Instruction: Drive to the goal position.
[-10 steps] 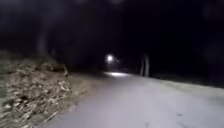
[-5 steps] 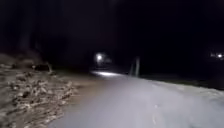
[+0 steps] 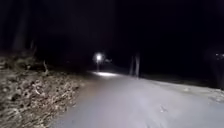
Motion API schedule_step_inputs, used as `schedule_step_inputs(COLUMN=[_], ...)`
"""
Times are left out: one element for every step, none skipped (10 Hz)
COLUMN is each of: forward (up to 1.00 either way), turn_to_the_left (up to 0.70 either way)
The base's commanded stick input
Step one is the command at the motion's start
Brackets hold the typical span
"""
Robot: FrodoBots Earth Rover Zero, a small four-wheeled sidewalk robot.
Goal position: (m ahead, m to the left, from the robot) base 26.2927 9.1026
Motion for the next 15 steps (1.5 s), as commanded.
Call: schedule_step_inputs(forward=[0.00,0.00,0.00,0.00,0.00,0.00,0.70,0.70,0.70,0.70,0.70,0.70,0.70,0.70,0.70], turn_to_the_left=[0.00,0.00,-0.26,-0.68,-0.70,-0.70,-0.35,-0.35,-0.35,-0.35,-0.35,-0.35,-0.34,-0.32,0.00])
